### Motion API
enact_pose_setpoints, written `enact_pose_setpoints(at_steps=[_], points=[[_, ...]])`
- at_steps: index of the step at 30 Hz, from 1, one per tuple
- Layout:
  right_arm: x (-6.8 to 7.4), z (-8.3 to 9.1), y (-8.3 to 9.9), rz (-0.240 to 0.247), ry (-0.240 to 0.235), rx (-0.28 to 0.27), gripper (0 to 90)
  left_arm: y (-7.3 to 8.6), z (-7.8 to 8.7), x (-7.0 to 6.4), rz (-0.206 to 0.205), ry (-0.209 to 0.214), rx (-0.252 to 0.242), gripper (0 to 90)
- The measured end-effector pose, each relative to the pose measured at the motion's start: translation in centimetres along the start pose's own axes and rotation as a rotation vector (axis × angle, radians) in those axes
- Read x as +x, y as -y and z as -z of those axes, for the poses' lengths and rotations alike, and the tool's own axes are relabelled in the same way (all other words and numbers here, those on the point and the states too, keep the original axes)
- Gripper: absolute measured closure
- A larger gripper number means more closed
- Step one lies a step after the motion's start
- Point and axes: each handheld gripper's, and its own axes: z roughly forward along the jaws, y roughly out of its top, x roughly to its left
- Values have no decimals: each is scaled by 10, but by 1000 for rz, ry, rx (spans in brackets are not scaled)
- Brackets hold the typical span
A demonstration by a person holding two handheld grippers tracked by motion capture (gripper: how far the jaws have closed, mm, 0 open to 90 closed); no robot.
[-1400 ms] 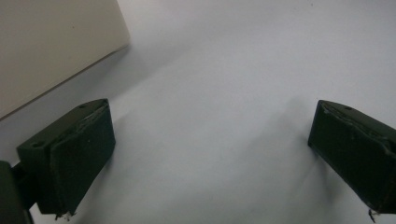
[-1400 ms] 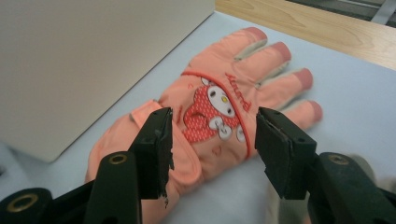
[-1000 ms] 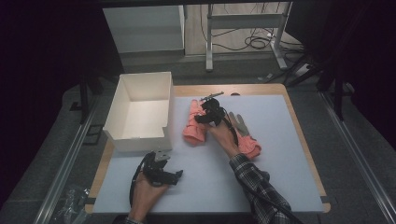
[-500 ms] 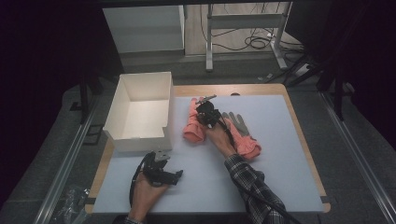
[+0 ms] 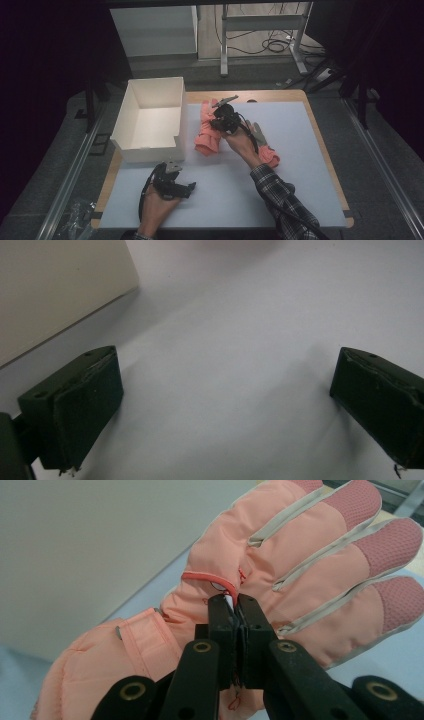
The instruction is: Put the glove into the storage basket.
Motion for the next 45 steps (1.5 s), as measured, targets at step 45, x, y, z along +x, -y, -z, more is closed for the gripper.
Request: enact_pose_setpoints(at_steps=[45], points=[[-97, 100, 82, 179, -97, 60, 663, 0, 0, 0, 1, 1, -1, 7]])
